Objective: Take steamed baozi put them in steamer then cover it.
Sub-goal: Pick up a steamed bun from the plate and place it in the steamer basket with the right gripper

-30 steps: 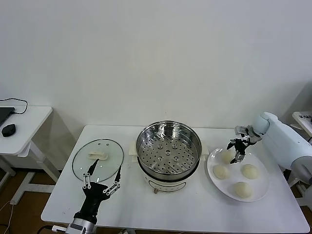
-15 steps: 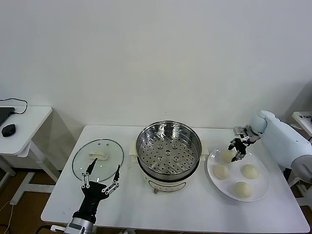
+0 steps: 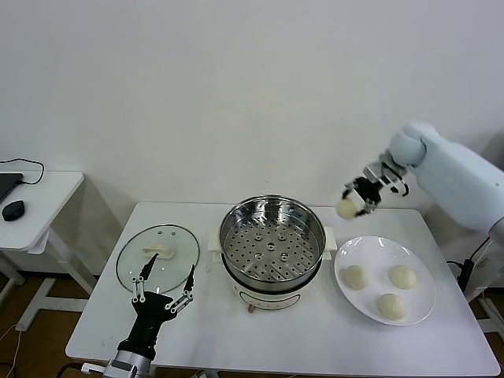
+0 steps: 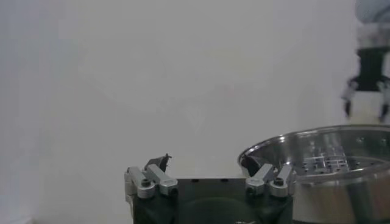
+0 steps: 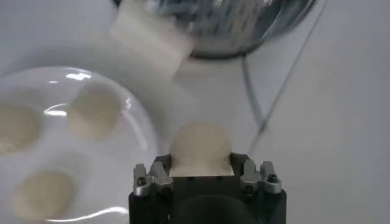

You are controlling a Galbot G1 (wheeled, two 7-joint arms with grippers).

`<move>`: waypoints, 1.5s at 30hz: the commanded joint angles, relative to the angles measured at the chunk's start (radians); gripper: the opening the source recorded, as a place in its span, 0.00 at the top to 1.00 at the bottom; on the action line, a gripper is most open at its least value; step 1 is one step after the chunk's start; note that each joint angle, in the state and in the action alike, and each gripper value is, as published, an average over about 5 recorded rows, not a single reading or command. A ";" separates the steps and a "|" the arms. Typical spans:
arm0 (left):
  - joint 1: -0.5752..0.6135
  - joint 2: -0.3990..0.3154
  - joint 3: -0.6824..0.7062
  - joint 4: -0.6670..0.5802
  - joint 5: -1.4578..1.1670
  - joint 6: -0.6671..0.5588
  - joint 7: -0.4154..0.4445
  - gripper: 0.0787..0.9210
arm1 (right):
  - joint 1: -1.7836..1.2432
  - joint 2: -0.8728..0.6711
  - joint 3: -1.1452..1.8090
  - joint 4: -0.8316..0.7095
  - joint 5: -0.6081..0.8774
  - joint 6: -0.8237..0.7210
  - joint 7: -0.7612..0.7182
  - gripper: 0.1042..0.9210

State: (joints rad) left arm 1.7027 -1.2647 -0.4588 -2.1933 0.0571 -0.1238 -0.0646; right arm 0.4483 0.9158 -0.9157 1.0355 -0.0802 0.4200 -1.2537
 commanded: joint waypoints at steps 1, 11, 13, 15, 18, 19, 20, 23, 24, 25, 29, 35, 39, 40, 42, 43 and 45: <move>0.001 0.000 0.001 -0.004 0.000 0.000 -0.001 0.12 | 0.191 0.141 -0.133 0.176 0.014 0.129 -0.007 0.31; 0.013 -0.001 -0.013 -0.011 -0.001 -0.006 -0.004 0.12 | 0.055 0.245 -0.162 0.189 -0.139 0.168 -0.008 0.31; 0.013 -0.001 -0.013 -0.009 -0.001 -0.009 -0.005 0.12 | 0.016 0.261 -0.161 0.167 -0.183 0.176 -0.002 0.31; 0.013 -0.002 -0.012 -0.009 -0.001 -0.010 -0.006 0.12 | -0.011 0.276 -0.159 0.142 -0.215 0.180 0.006 0.31; 0.013 -0.003 -0.011 -0.011 -0.001 -0.011 -0.006 0.12 | -0.036 0.293 -0.160 0.116 -0.242 0.179 0.013 0.31; 0.013 -0.003 -0.011 -0.013 -0.002 -0.010 -0.006 0.12 | -0.042 0.297 -0.160 0.111 -0.249 0.178 0.015 0.31; 0.013 -0.003 -0.012 -0.013 -0.002 -0.010 -0.006 0.12 | -0.047 0.300 -0.160 0.105 -0.255 0.177 0.017 0.31; 0.013 -0.003 -0.015 -0.014 -0.003 -0.011 -0.007 0.12 | -0.059 0.308 -0.159 0.089 -0.272 0.173 0.024 0.31; 0.012 -0.002 -0.016 -0.013 -0.003 -0.011 -0.007 0.12 | -0.063 0.310 -0.158 0.084 -0.278 0.172 0.027 0.31; 0.012 -0.002 -0.017 -0.012 -0.004 -0.012 -0.007 0.12 | -0.067 0.314 -0.155 0.077 -0.286 0.170 0.030 0.31; 0.009 -0.001 -0.019 -0.010 -0.004 -0.012 -0.008 0.12 | -0.088 0.334 -0.135 0.039 -0.325 0.168 0.039 0.30; 0.008 -0.001 -0.021 -0.012 -0.006 -0.011 -0.009 0.12 | -0.103 0.363 -0.120 -0.005 -0.351 0.172 0.051 0.29; 0.009 -0.001 -0.026 -0.011 -0.006 -0.013 -0.010 0.12 | -0.104 0.374 -0.120 -0.014 -0.353 0.174 0.062 0.26; 0.010 -0.001 -0.027 -0.011 -0.006 -0.013 -0.010 0.12 | -0.103 0.375 -0.121 -0.013 -0.349 0.173 0.064 0.23; 0.010 -0.001 -0.029 -0.011 -0.006 -0.014 -0.010 0.12 | -0.100 0.372 -0.122 -0.007 -0.333 0.166 0.063 0.18; 0.010 -0.001 -0.030 -0.011 -0.006 -0.014 -0.010 0.12 | -0.096 0.365 -0.123 0.001 -0.311 0.156 0.058 0.16; 0.011 -0.002 -0.031 -0.012 -0.007 -0.013 -0.010 0.12 | -0.080 0.337 -0.126 0.029 -0.239 0.119 0.037 0.13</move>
State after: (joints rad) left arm 1.7132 -1.2663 -0.4894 -2.2062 0.0499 -0.1371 -0.0746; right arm 0.3655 1.2626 -1.0438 1.0568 -0.3846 0.5784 -1.2030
